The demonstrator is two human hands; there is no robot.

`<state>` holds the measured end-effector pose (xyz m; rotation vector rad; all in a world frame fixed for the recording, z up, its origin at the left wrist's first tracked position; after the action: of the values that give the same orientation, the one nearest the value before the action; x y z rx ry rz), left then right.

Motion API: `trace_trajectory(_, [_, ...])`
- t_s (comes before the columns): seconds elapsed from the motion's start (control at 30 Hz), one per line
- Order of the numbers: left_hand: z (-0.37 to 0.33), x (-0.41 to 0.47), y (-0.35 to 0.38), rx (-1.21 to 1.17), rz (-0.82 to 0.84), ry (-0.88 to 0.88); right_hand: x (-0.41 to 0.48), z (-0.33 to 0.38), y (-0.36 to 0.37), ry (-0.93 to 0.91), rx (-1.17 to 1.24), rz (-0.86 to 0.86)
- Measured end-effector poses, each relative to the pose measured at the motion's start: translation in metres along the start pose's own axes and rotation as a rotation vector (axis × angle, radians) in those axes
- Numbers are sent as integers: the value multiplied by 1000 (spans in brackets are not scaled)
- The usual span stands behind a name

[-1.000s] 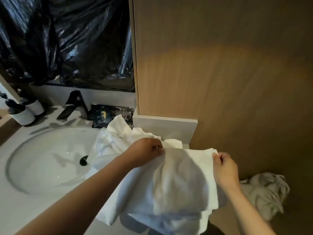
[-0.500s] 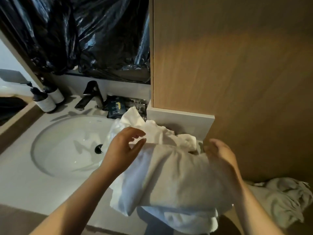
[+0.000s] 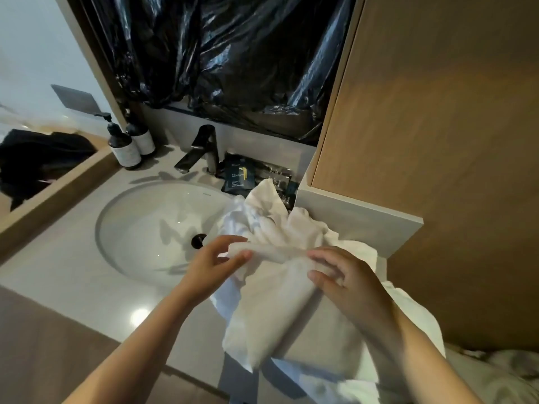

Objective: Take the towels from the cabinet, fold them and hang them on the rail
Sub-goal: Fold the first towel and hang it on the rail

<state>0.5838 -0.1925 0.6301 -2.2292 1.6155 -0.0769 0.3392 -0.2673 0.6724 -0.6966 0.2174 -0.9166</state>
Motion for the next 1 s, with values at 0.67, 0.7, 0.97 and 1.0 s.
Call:
trace_trajectory(0.67, [25,-27,-10,-294,232,-351,17,21,32,-266,-360,237])
trace_trajectory(0.7, [31,-35,-9,-324,237,-361,18,22,32,-264,-361,237])
trace_trajectory(0.97, [46,-73,5,-408,219,-421,25,29,38,-210,-266,279])
trace_trajectory(1.0, [45,-75,7,-425,215,-436,26,29,37,-200,-240,262])
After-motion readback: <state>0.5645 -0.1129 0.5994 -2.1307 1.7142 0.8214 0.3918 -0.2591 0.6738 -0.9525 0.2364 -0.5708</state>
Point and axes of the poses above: each hand's wrist, its own x-axis towards the middle knuckle, its own y-axis out of the palm, z = x × y, the point moved 2 cm from there along x, towards the middle knuckle, and after that the axes turned 4 degrees about -y, right-handed, at the moved point
